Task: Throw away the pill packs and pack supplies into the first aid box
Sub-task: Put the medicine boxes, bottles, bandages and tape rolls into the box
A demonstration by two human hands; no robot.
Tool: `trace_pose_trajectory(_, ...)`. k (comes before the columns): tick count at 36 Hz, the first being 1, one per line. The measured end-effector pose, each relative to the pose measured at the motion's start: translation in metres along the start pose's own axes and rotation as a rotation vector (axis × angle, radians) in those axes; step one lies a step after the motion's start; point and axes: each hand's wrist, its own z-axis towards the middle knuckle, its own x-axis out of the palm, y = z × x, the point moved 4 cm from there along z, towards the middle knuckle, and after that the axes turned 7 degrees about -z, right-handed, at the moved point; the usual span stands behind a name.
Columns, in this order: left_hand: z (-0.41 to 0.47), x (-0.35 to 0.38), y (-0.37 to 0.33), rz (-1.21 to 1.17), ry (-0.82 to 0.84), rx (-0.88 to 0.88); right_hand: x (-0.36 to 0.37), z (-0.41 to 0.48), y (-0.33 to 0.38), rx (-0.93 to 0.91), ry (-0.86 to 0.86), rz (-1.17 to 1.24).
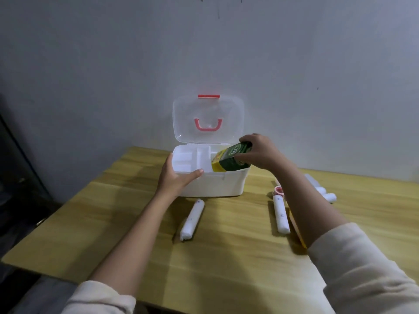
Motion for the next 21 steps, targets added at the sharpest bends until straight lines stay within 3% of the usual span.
trace_pose_trajectory(5, 0.005, 0.003, 0.004, 0.001, -0.029, 0.047, 0.021, 0.010, 0.001, -0.034, 0.124, -0.010)
trace_pose_trajectory(21, 0.008, 0.002, 0.010, -0.051, -0.027, 0.065, 0.050, 0.030, 0.007, -0.077, 0.270, -0.175)
